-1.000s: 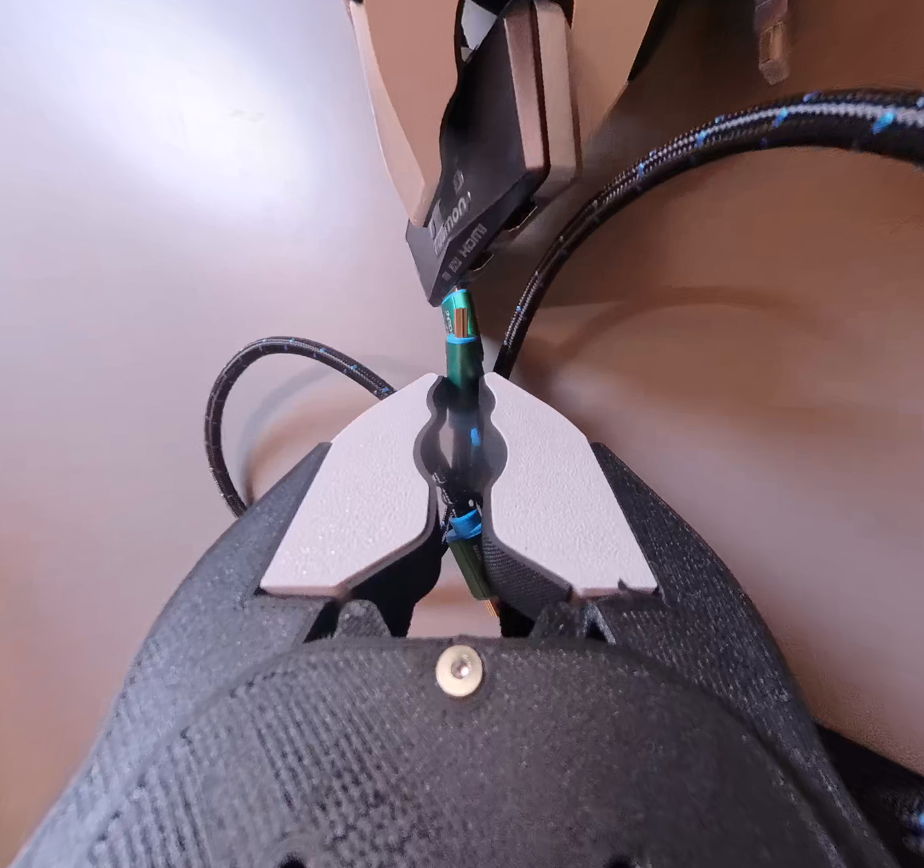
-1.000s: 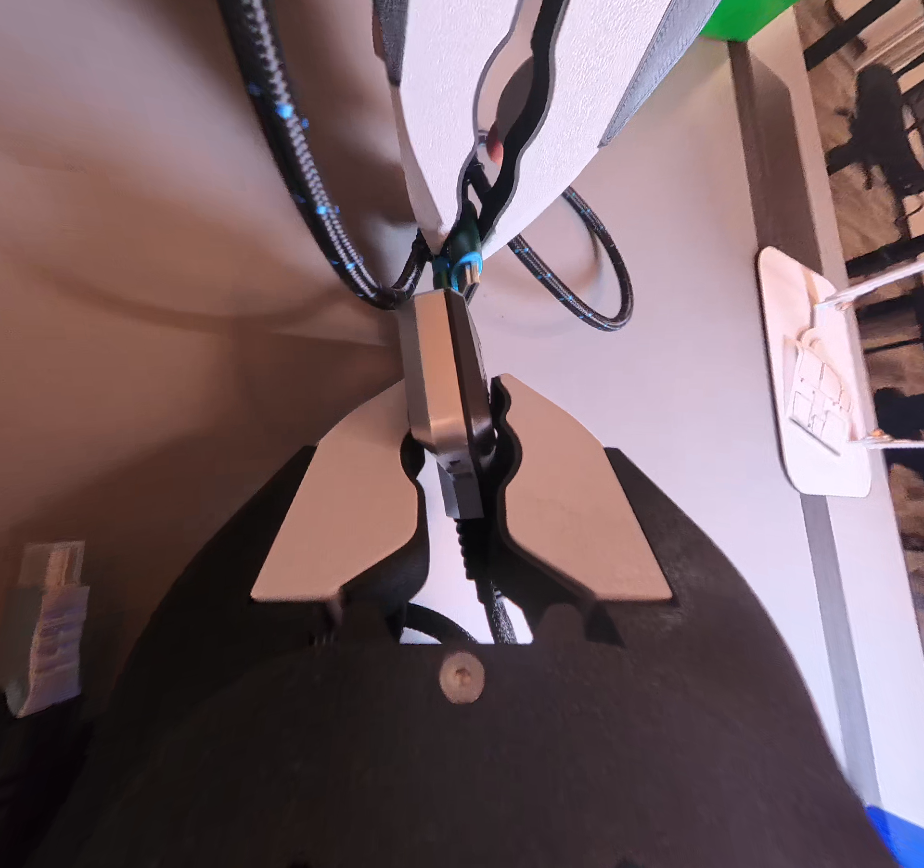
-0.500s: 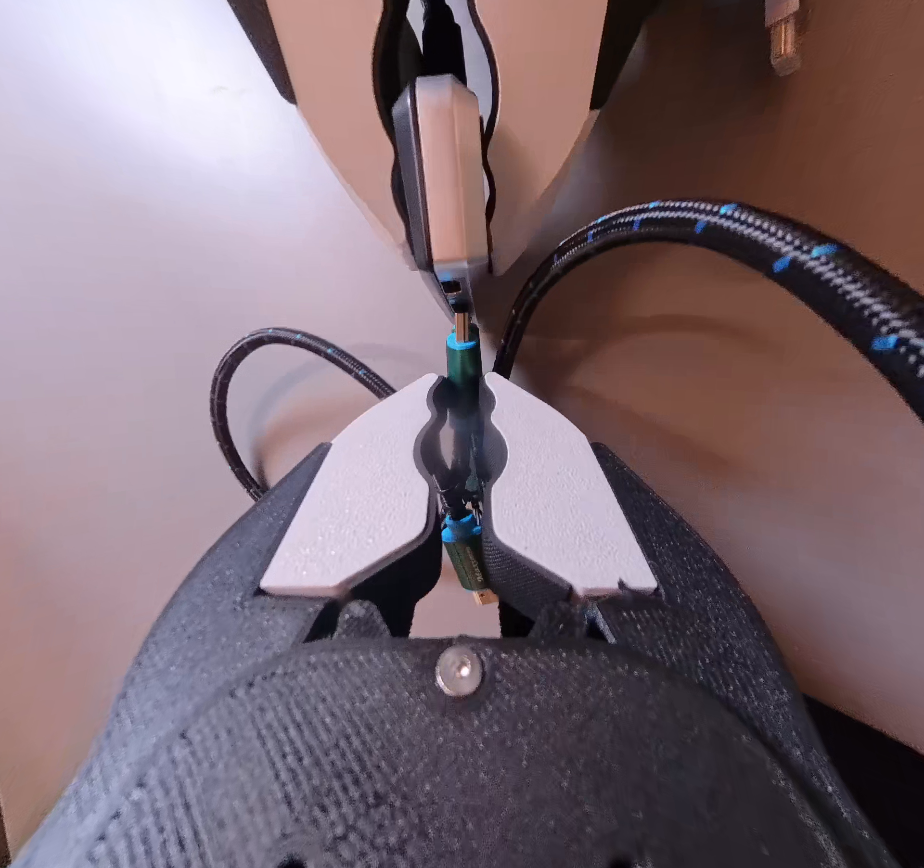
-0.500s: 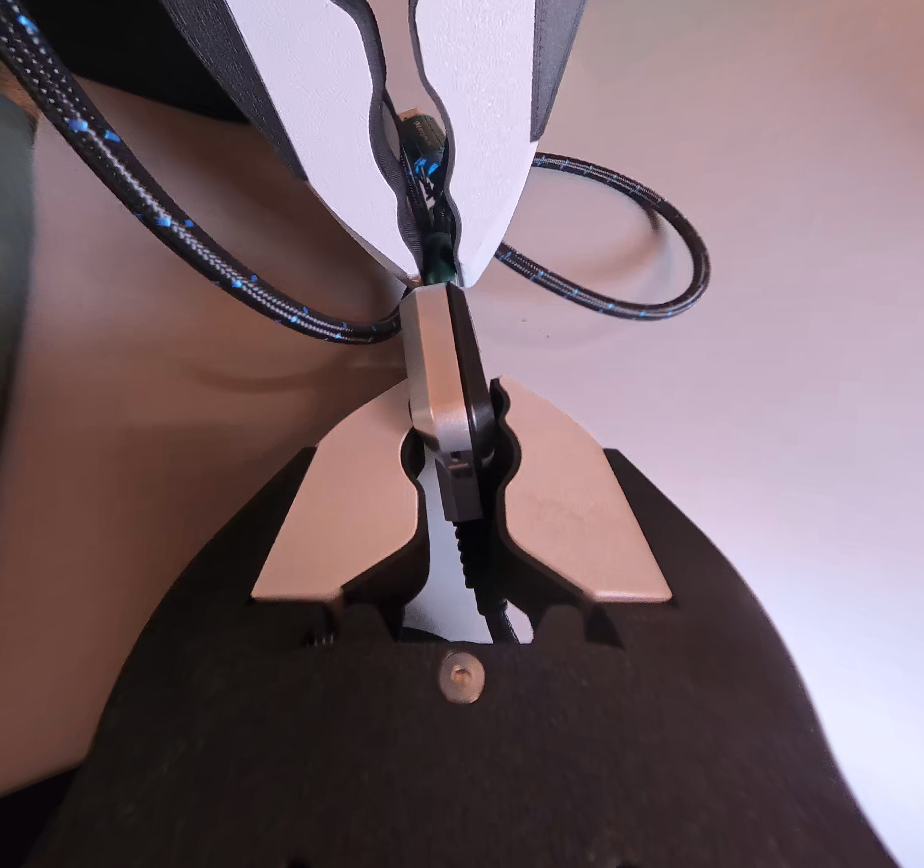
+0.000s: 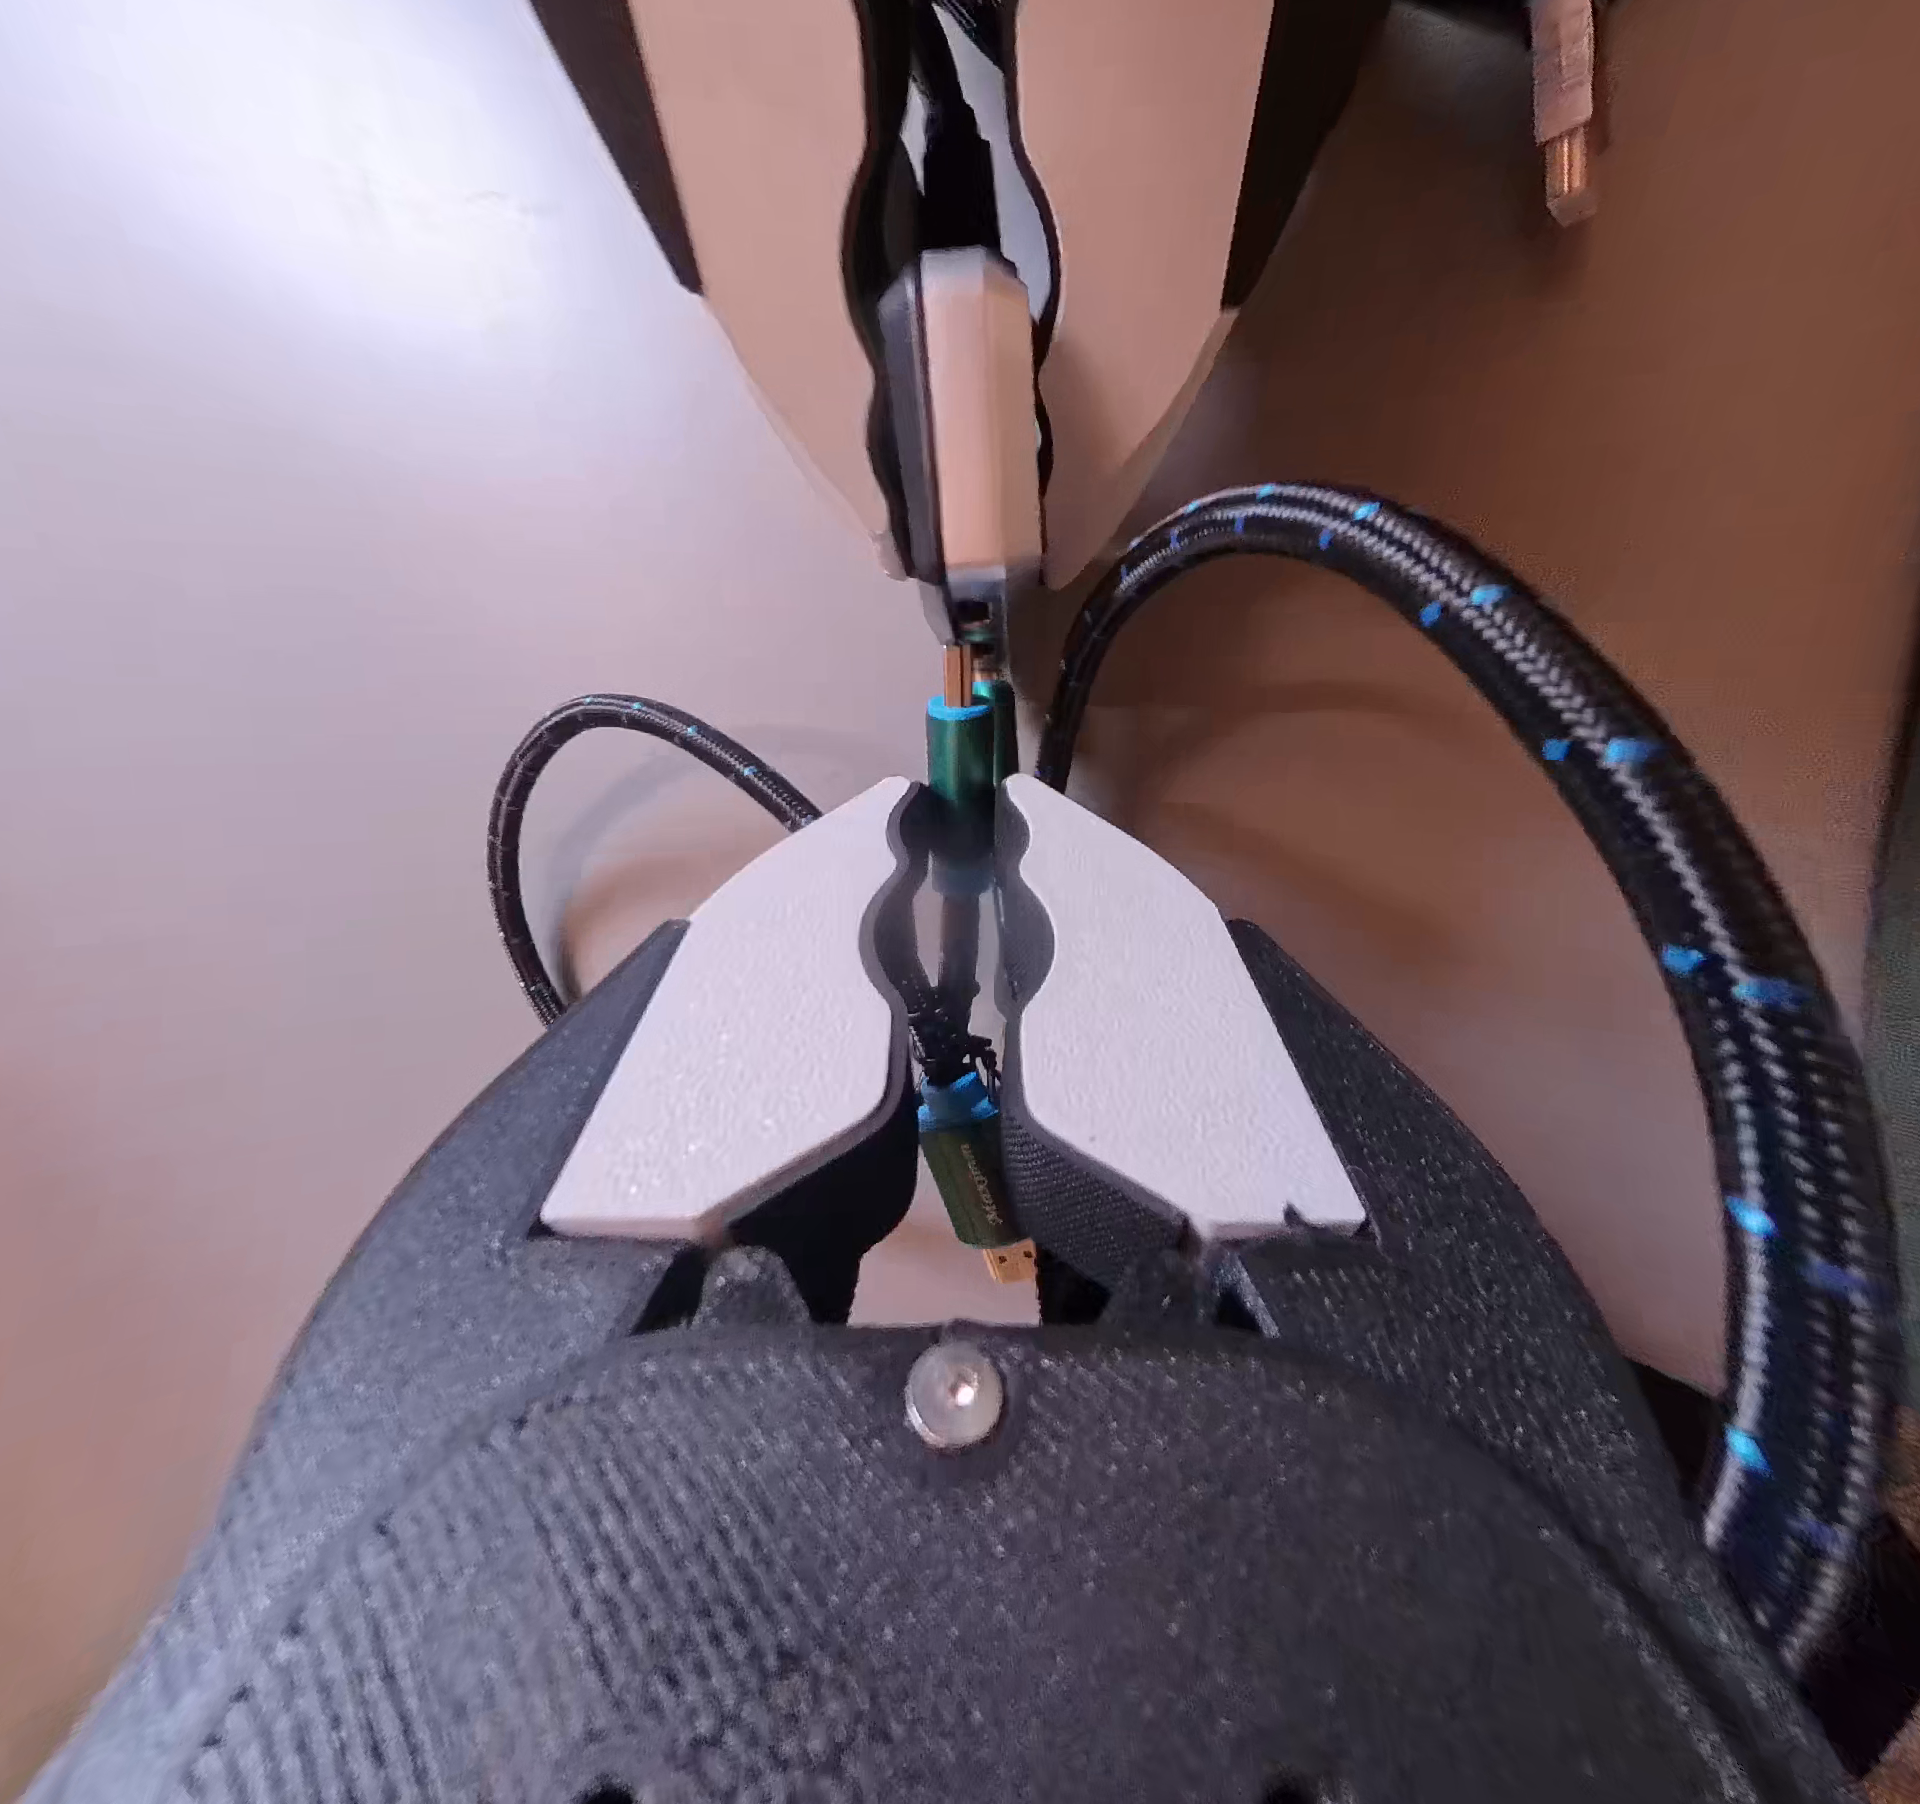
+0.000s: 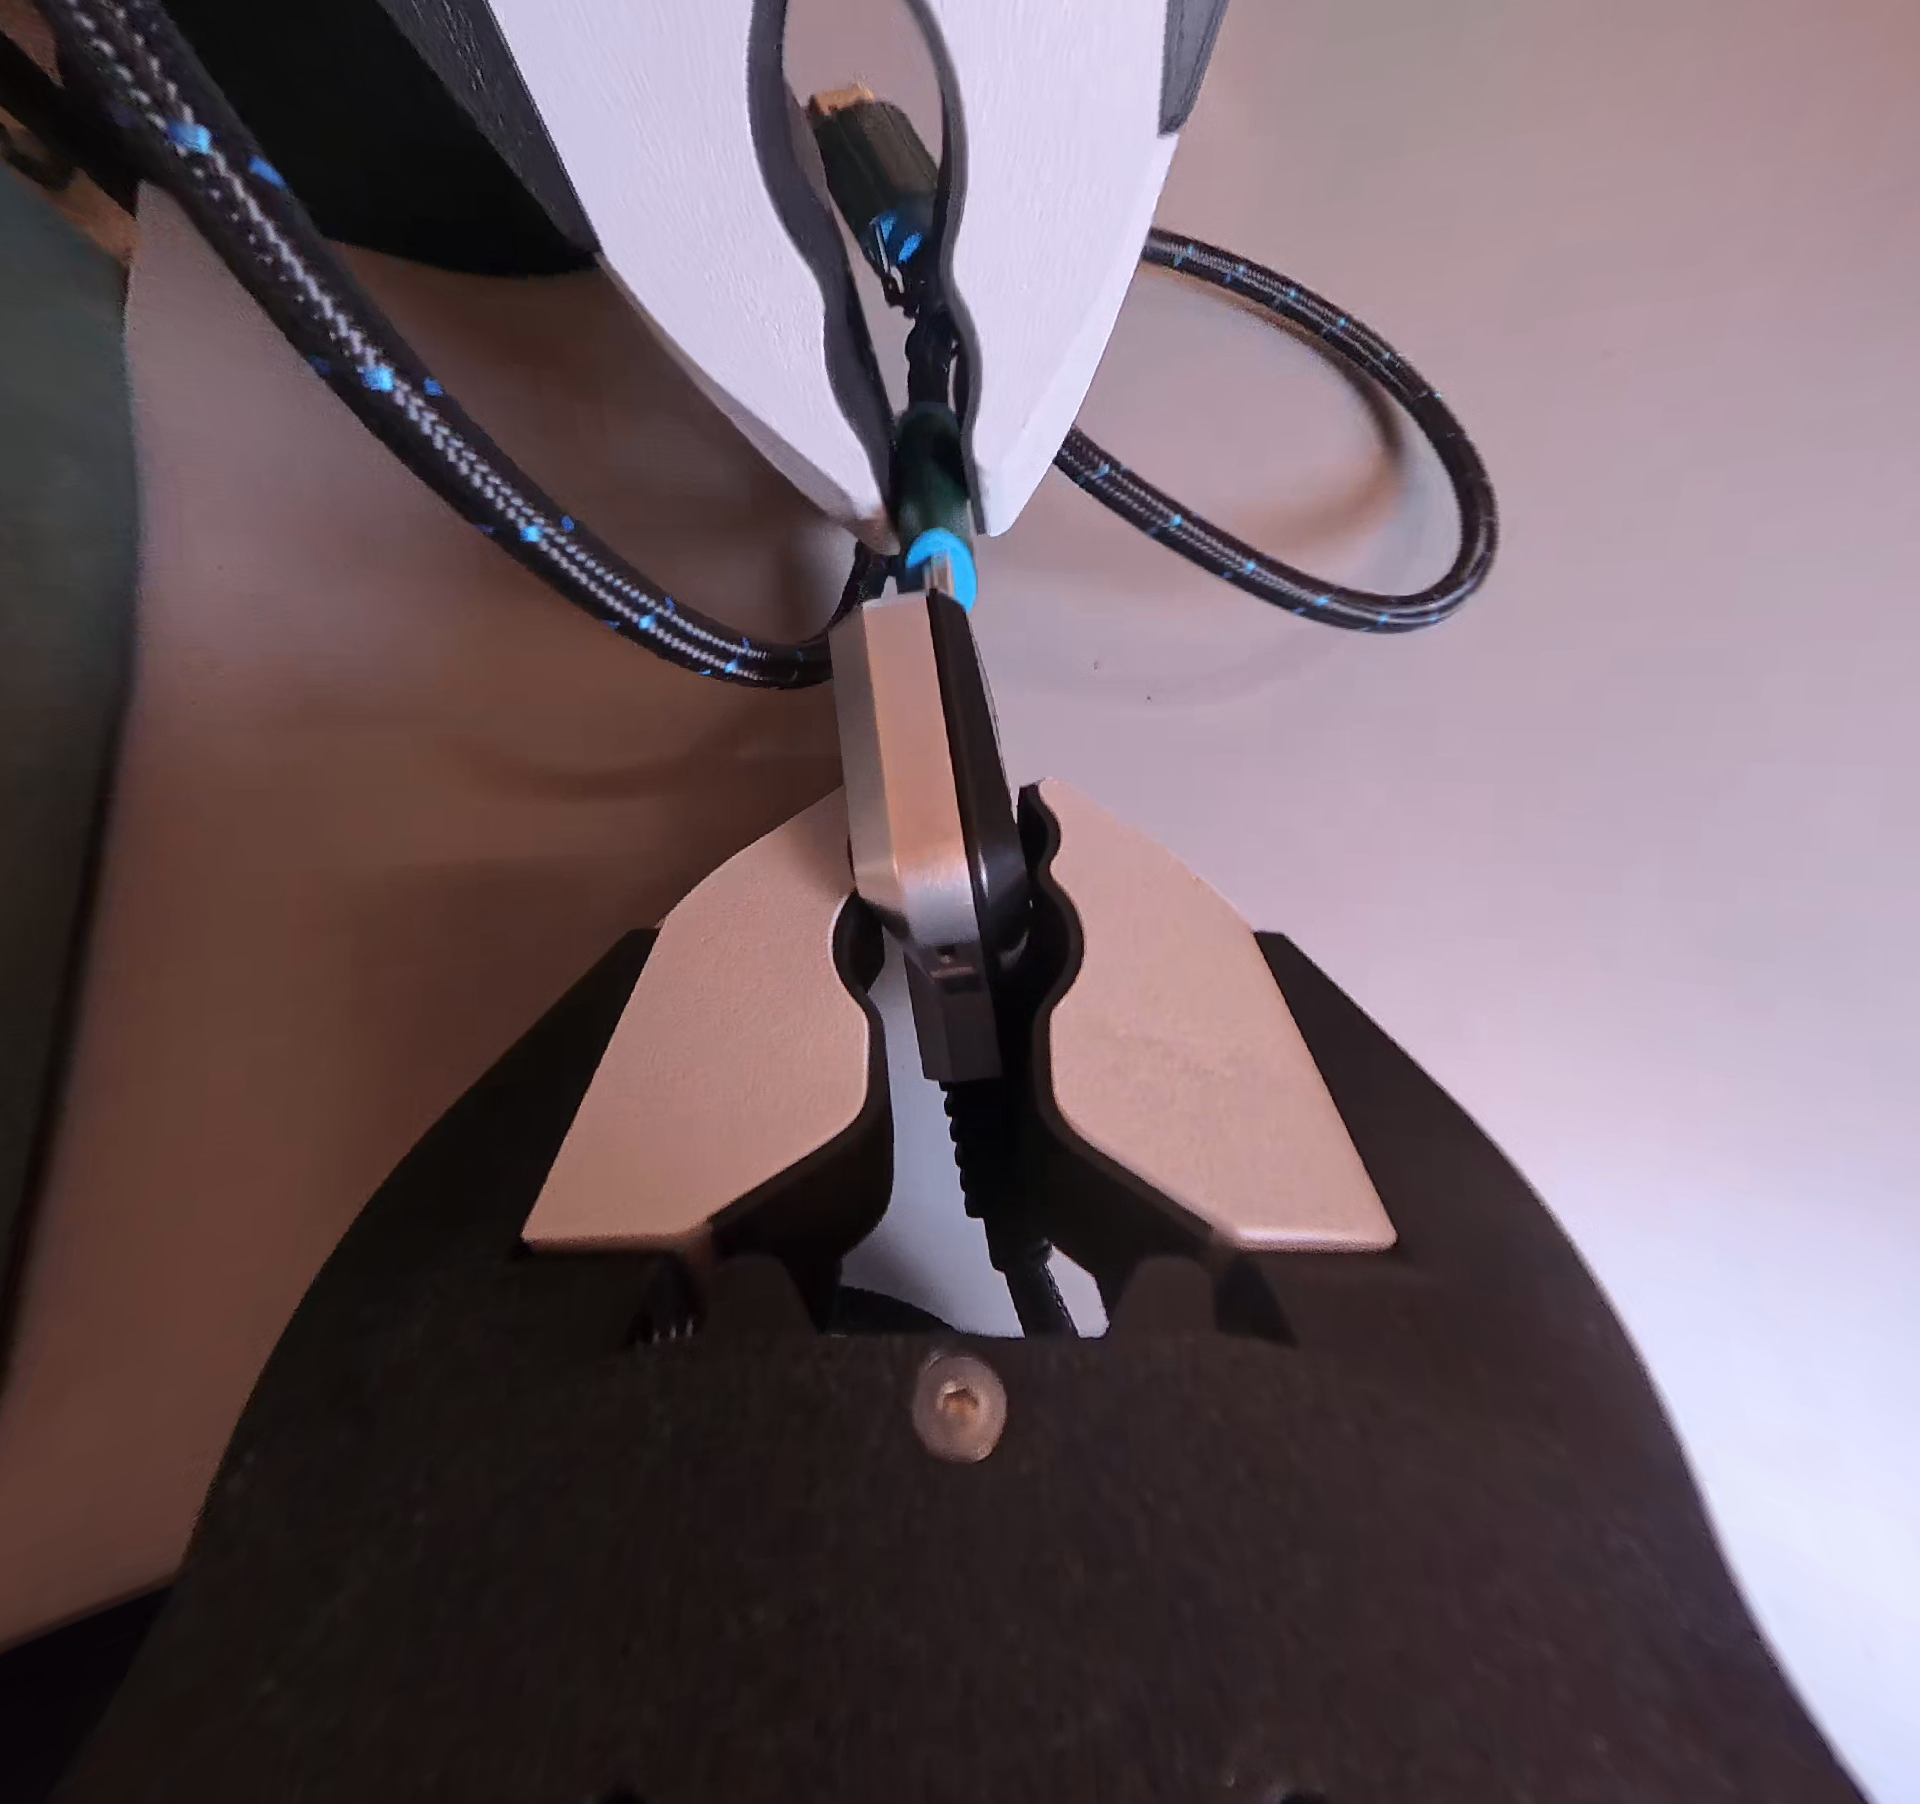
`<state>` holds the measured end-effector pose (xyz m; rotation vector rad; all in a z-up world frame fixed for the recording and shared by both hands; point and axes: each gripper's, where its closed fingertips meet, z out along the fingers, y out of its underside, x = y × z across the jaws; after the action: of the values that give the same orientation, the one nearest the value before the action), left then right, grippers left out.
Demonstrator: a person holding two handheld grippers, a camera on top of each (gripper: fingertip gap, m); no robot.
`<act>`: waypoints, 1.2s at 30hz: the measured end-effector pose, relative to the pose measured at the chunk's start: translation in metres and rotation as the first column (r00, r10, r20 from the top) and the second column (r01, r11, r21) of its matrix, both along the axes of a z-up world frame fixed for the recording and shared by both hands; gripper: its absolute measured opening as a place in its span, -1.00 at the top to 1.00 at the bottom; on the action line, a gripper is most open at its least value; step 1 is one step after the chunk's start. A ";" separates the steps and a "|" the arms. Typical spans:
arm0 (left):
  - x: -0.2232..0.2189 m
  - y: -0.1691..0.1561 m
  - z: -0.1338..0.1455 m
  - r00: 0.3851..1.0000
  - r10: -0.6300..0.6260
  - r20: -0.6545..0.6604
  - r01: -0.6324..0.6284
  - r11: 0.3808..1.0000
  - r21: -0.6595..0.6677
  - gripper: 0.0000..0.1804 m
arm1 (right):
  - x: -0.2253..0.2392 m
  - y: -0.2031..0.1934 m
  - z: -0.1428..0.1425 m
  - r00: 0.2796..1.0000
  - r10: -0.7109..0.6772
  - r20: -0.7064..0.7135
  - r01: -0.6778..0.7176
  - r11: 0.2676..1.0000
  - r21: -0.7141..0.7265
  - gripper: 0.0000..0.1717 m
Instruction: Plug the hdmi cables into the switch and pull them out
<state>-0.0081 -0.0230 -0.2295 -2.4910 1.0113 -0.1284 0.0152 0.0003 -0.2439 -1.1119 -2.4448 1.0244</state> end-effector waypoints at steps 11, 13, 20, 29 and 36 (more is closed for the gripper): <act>0.004 -0.006 0.004 1.000 -0.025 -0.015 0.024 0.999 -0.030 0.87 | 0.000 -0.004 0.000 1.000 -0.001 0.007 0.001 1.000 -0.029 0.72; 0.002 -0.007 -0.004 0.999 -0.024 -0.042 0.022 0.999 -0.041 0.87 | 0.000 -0.005 0.000 1.000 0.007 -0.012 -0.007 1.000 -0.020 0.72; 0.002 -0.009 -0.018 0.999 -0.025 -0.046 0.021 0.997 -0.074 0.87 | 0.002 -0.005 0.000 0.999 0.004 -0.038 -0.005 1.000 -0.023 0.71; 0.003 -0.003 -0.006 0.985 -0.010 0.170 0.007 1.000 0.018 0.79 | 0.001 -0.005 0.000 0.999 0.000 -0.039 -0.002 0.999 -0.052 0.71; -0.058 0.012 0.023 0.949 0.116 0.292 -0.200 0.940 0.277 0.82 | 0.003 0.001 0.000 0.997 0.003 -0.082 -0.002 1.000 0.011 0.72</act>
<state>-0.0657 -0.0112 -0.2061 -2.1886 0.6565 -0.2383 0.0180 0.0009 -0.2436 -1.0421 -2.3852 1.0347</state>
